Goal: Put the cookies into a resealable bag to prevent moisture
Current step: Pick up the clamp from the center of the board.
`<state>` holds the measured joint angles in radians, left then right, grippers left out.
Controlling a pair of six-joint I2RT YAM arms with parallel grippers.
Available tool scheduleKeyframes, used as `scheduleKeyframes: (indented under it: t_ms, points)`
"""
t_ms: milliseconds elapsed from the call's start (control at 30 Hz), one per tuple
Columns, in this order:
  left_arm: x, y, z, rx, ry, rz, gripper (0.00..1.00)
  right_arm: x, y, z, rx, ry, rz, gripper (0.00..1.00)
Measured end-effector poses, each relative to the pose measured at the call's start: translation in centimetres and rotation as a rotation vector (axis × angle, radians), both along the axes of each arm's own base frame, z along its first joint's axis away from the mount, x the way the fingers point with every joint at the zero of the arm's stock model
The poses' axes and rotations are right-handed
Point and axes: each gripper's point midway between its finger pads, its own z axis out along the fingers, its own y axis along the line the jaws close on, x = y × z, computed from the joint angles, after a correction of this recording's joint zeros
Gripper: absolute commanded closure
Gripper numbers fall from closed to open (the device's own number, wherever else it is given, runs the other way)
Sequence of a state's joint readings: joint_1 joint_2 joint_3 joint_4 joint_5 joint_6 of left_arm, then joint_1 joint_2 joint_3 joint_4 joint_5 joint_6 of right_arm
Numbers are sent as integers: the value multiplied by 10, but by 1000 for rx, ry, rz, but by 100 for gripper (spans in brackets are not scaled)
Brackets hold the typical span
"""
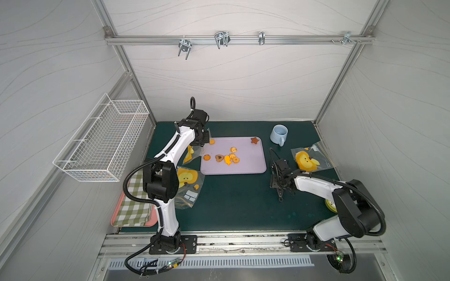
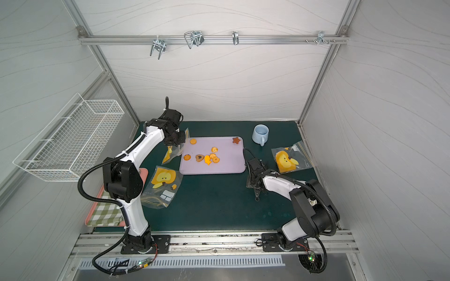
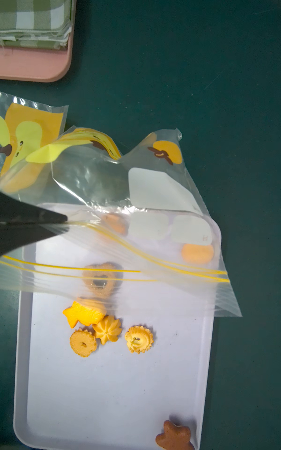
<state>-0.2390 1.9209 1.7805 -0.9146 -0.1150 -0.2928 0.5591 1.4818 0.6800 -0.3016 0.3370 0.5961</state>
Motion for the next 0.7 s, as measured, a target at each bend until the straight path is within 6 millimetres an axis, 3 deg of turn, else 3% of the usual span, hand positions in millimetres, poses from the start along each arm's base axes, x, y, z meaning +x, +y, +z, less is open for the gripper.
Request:
scheduleKeyframes:
  t_ms: [300, 700]
  points:
    - [0, -2, 0, -12, 2, -4, 100, 4, 3, 1, -33, -129, -22, 26]
    - [-1, -4, 1, -30, 3, -3, 100, 6, 5, 3, -123, -235, -53, 43]
